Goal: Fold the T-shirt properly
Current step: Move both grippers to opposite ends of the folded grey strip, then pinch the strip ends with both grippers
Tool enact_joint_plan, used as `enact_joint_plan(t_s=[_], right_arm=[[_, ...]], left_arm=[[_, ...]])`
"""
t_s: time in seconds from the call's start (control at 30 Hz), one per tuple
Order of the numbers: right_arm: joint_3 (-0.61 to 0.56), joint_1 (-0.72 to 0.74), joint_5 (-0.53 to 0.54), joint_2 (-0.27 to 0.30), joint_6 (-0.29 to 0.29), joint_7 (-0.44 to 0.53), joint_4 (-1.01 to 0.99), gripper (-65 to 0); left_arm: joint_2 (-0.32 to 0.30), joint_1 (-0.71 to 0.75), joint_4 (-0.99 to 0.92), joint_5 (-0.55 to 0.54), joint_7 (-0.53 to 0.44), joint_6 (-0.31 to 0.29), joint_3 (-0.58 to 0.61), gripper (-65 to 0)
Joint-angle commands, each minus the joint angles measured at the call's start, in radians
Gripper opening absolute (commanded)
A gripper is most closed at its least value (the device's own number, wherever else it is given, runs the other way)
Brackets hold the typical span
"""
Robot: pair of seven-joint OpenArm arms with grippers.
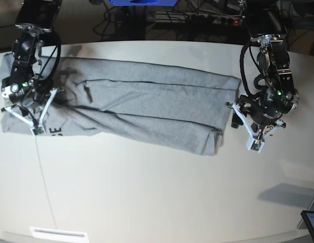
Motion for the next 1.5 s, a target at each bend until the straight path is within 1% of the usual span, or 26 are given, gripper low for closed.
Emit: enact_joint_plan(t_s=[0.0, 0.1, 0.3, 0.5, 0.57, 0.6, 0.67, 0.73, 0.83, 0.9, 0.97, 1.0, 1.03, 1.13, 1.2, 1.27, 1.33, 1.4, 1.47], right_arm=[[0.004, 0.011, -0.007, 0.010, -0.004, 0.010, 0.019, -64.9], [0.004, 0.008, -0.007, 0.001, -0.004, 0.010, 0.019, -64.9], [0.090, 0.008, -0.007, -0.057, -0.004, 0.009, 0.031, -64.1], [0.137, 0.008, -0.008, -0.108, -0.004, 0.007, 0.031, -63.8], [0.150, 0.007, -0.007, -0.122, -0.004, 0.001, 0.031, -60.9], [0.151, 0.007, -0.007, -0.128, -0.004, -0.010, 0.031, -57.7], [0.151, 0.007, -0.007, -0.132, -0.004, -0.022, 0.033, -49.3], [0.151, 0.007, -0.007, -0.132, -0.004, -0.025, 0.033, -43.8], [0.160, -0.001, -0.007, -0.137, -0.009, -0.025, 0.061, -43.1], [0.217, -0.005, -0.007, -0.168, -0.009, -0.022, 0.116, -43.2], [0.259, -0.001, -0.005, -0.180, -0.003, -0.014, 0.162, -43.2], [0.272, 0.002, -0.004, -0.180, -0.001, 0.007, 0.168, -43.4], [0.275, 0.005, -0.004, -0.178, 0.007, 0.058, 0.168, -43.4], [0.271, -0.036, -0.005, -0.178, 0.070, 0.233, 0.162, -43.4], [0.269, -0.056, -0.005, -0.183, 0.100, 0.299, 0.160, -43.4], [0.269, -0.058, -0.005, -0.183, 0.103, 0.308, 0.146, -43.4], [0.269, -0.058, -0.005, -0.183, 0.103, 0.306, 0.131, -43.4], [0.269, -0.059, -0.007, -0.183, 0.103, 0.306, 0.122, -43.4], [0.271, -0.059, -0.008, -0.183, 0.103, 0.306, 0.119, -43.4]], left_arm=[[-0.011, -0.014, 0.015, 0.000, -0.016, 0.002, -0.002, -30.7], [-0.010, -0.014, 0.015, 0.000, -0.016, 0.002, 0.001, -30.7], [-0.010, -0.003, 0.015, 0.000, -0.016, 0.002, 0.003, -30.7], [-0.010, 0.003, 0.015, 0.000, -0.018, 0.002, 0.003, -30.7], [-0.010, 0.003, 0.015, 0.000, -0.018, 0.002, 0.003, -30.7], [-0.010, 0.003, 0.015, 0.000, -0.018, 0.002, 0.003, -30.7], [-0.010, 0.001, 0.015, 0.000, -0.018, 0.002, 0.003, -30.7], [-0.010, 0.000, 0.015, 0.000, -0.018, 0.002, 0.003, -30.7], [-0.010, 0.000, 0.015, 0.000, -0.018, 0.002, 0.001, -30.7], [-0.010, 0.000, 0.015, 0.000, -0.018, 0.002, 0.000, -30.7], [-0.005, 0.000, 0.015, -0.002, -0.025, 0.002, 0.001, -30.7], [0.007, 0.003, 0.020, -0.002, -0.048, 0.002, 0.001, -30.7], [0.019, 0.004, 0.023, -0.002, -0.081, 0.002, 0.000, -30.9], [0.039, 0.040, 0.056, -0.002, -0.191, 0.000, 0.001, -30.9], [0.068, 0.041, 0.093, -0.002, -0.223, 0.000, 0.001, -30.9], [0.096, 0.009, 0.099, -0.003, -0.220, 0.000, 0.001, -30.9], [0.119, -0.043, 0.061, -0.003, -0.205, 0.000, 0.003, -30.9], [0.140, -0.099, 0.010, -0.003, -0.144, 0.000, -0.007, -30.7], [0.156, -0.155, -0.026, -0.003, -0.107, 0.000, -0.007, -30.7]])
